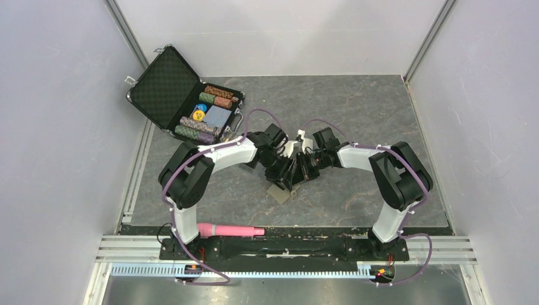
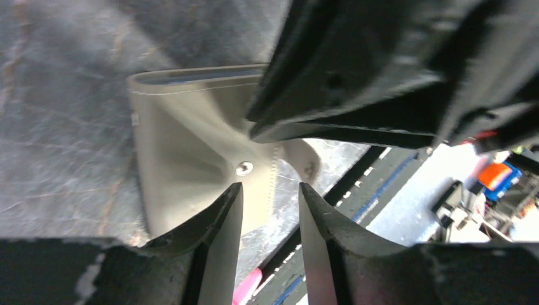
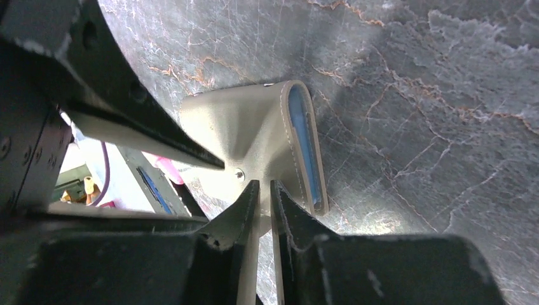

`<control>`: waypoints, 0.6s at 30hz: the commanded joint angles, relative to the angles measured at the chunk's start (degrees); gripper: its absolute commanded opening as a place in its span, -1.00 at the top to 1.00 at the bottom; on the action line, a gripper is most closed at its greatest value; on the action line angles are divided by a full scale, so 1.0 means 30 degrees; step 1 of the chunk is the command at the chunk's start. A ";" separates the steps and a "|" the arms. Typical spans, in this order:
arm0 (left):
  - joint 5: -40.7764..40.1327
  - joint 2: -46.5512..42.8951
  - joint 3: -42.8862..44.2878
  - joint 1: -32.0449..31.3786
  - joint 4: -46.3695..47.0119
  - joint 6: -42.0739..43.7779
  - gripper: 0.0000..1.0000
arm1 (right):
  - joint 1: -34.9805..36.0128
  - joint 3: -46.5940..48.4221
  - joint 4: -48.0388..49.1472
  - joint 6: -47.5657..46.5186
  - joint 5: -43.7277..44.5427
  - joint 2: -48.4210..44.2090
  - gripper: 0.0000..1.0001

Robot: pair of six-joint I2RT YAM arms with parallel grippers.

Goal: Put the credit cards into the card holder
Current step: Close the card holder at the center of the board.

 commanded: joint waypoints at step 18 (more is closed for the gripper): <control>0.0595 0.0560 0.1556 -0.1082 -0.0226 0.2209 0.49 | 0.0080 -0.0252 -0.0362 -0.0245 0.1313 0.0257 0.76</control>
